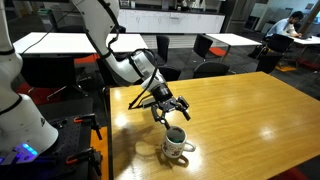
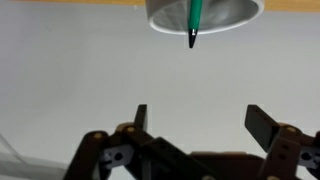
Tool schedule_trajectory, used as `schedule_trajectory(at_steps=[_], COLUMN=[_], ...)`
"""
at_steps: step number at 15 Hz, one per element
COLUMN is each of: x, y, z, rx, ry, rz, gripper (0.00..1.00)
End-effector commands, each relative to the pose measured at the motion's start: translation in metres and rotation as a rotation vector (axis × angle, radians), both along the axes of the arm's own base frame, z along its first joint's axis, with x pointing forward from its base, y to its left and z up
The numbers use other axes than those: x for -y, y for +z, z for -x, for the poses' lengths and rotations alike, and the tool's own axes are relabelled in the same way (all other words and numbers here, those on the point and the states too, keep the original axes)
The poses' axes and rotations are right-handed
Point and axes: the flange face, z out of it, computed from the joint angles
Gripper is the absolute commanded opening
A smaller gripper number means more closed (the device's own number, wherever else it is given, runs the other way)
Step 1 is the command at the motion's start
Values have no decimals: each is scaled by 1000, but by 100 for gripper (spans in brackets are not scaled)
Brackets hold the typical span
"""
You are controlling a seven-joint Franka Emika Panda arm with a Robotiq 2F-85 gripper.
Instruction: Pick up the pen and put it in the cup
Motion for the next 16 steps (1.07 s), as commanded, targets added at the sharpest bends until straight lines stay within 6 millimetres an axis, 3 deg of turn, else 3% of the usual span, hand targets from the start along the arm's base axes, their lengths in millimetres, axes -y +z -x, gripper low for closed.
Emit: schedule_trajectory(at_steps=[1, 8, 16], x=[-2, -10, -47], y=[25, 74, 105], z=[10, 31, 44], rx=[29, 87, 25], ry=[8, 8, 352], rz=[-44, -76, -339], gripper=[100, 100, 100])
